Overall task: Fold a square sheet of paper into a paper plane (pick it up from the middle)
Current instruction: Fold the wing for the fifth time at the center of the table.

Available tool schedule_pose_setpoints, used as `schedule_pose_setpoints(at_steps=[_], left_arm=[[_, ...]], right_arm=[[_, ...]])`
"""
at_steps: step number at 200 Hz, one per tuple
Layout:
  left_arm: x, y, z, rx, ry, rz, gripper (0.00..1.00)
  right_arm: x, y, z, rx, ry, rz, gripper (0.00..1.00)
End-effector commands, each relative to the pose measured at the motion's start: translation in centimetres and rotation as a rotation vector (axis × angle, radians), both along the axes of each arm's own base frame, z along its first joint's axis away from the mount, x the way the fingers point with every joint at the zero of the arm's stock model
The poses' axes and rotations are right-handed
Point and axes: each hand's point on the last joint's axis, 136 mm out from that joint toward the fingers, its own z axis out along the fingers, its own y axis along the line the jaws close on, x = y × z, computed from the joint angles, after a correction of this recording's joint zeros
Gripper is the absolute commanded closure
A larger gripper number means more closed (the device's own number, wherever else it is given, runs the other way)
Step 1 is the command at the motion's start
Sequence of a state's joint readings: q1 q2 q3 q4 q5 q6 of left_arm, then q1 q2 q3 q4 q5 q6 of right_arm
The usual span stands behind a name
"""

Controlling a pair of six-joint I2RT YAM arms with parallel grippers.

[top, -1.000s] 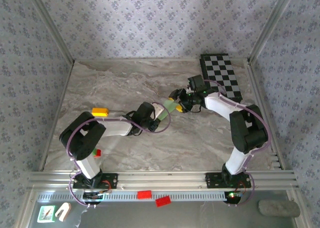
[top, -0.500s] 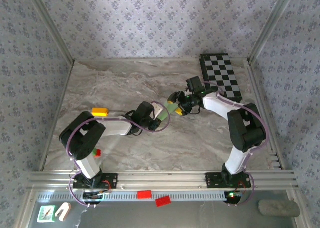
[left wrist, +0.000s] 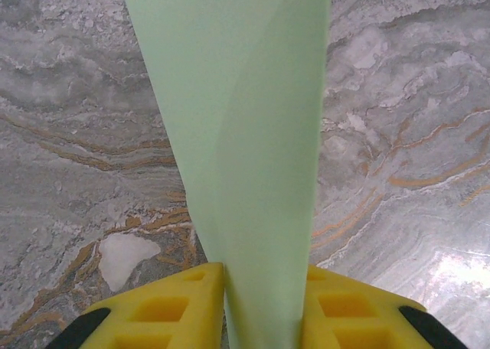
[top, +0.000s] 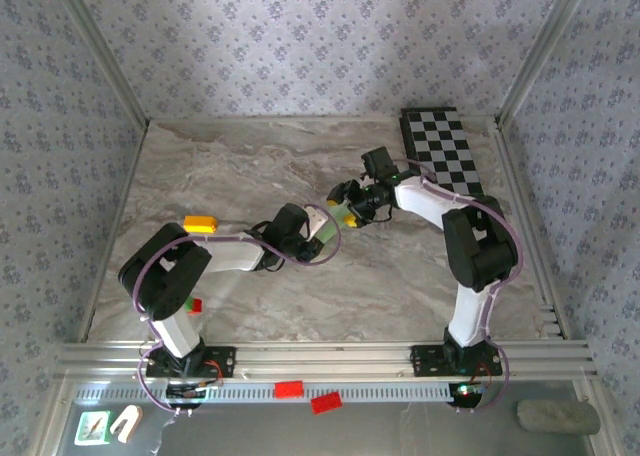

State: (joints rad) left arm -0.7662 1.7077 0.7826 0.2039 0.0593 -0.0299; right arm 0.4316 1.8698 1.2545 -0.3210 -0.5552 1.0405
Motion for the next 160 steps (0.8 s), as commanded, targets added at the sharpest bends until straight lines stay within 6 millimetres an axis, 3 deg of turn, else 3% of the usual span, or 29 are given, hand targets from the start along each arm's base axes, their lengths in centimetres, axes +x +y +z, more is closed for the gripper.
schedule_pose_setpoints(at_steps=[1,40,84,160], left_arm=[[0.6,-0.7,1.4,-0.004,-0.038,-0.018,0.72],[0.8,-0.8,1.7,0.003,-0.051,-0.014,0.68],[0.6,0.1,2.9,-0.022,-0.06,0.036,0.58],[-1.2,0.9,3.3,-0.05,-0.045,0.091,0.49]], right_arm=[[-0.8,0.7,-0.3,0.007,0.042,0.044,0.42],[-1.8,0.9,-1.3,-0.004,0.089,0.062,0.55],[-1.8,0.9,-1.7,-0.006,0.097,0.037,0.8],[-1.8,0.9,-1.5,0.01,0.107,0.01,0.84]])
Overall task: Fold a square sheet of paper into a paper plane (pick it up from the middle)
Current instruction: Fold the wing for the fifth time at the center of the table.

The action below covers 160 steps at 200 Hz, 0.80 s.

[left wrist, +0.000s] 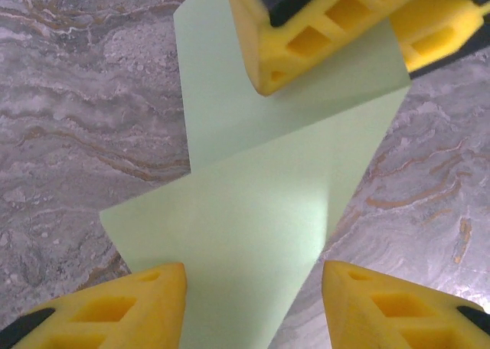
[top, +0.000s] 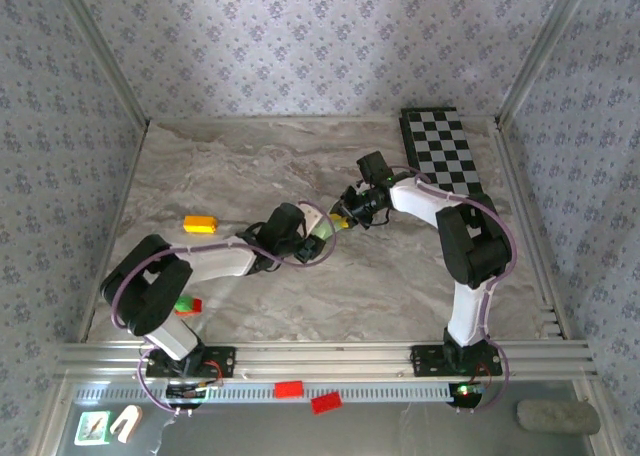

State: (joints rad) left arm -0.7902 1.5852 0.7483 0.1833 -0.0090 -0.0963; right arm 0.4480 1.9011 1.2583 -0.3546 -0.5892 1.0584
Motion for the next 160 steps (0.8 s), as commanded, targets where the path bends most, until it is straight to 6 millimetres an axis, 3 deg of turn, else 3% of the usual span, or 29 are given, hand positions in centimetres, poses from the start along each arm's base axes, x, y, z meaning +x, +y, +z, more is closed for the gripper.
schedule_pose_setpoints(at_steps=[1,45,97,160], left_arm=[[-0.8,0.2,0.2,-0.004,0.002,0.019,0.49],[-1.2,0.0,-1.1,0.033,0.003,0.018,0.54],[-0.2,-0.9,-2.0,0.055,-0.018,0.024,0.58],[0.9,-1.3,-1.9,0.065,-0.064,0.038,0.65]], right_arm=[[-0.5,0.2,-0.2,0.006,0.027,-0.01,0.84],[-0.4,0.2,-0.3,0.017,0.037,-0.023,0.89],[-0.7,0.3,-0.4,0.04,0.06,-0.035,0.9],[-1.1,0.3,-0.6,0.053,0.082,-0.042,0.89]])
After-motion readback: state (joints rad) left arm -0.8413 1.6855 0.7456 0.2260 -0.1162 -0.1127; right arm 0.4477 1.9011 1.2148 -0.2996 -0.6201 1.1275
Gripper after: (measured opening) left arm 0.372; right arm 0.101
